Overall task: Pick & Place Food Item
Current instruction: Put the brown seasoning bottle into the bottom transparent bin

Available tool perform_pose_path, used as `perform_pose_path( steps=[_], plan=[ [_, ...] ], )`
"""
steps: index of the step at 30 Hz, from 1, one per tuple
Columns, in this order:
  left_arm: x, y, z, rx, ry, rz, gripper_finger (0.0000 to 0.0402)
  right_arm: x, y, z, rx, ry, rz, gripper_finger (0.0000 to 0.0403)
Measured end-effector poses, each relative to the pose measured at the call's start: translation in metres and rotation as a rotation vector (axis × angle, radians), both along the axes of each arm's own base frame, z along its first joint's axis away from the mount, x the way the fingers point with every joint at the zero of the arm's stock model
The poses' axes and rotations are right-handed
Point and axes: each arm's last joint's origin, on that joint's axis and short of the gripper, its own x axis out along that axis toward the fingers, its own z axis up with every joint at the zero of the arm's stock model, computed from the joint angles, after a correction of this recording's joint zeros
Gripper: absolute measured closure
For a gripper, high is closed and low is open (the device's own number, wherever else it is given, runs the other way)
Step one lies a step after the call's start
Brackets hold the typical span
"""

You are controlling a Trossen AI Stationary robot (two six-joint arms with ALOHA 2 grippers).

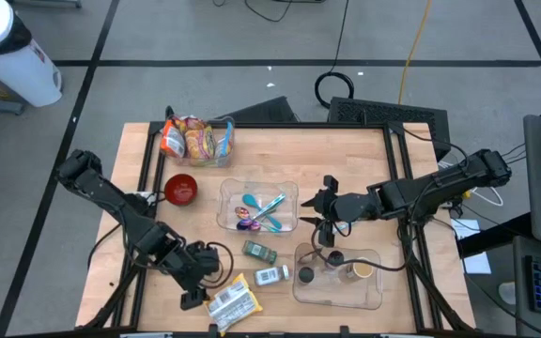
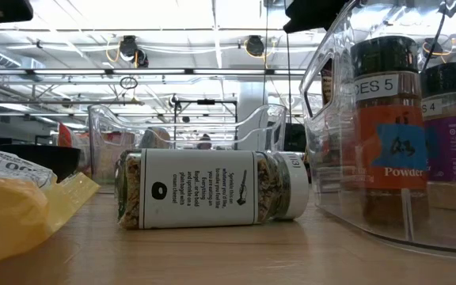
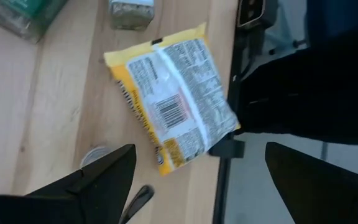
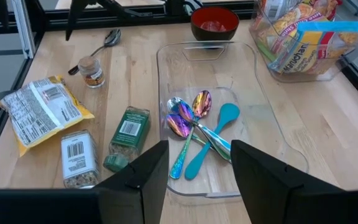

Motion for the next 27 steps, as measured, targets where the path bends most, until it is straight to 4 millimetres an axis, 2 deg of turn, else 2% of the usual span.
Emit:
perform_pose_path(
  steps=[8, 14, 21, 27],
  plan=[
    [0.007, -0.005, 0.007, -0.097, -0.066, 0.062, 0.0041, 0.0, 0.0, 0.0, -0.001, 0.0, 0.001, 0.0238],
    [0.008, -0.003, 0.006, -0.017, -0.113, 0.05, 0.0041, 0.0, 0.0, 0.0, -0.002, 0.002, 0.001, 0.0238],
    [0.002, 0.001, -0.01, 0.129, -0.015, 0.008, 0.0041, 0.0, 0.0, 0.0, -0.002, 0.002, 0.001, 0.0238],
    [0.007, -0.004, -0.031, 0.208, 0.053, -0.002, 0.0041, 0.0, 0.0, 0.0, -0.001, 0.004, 0.0, 0.0238]
  ],
)
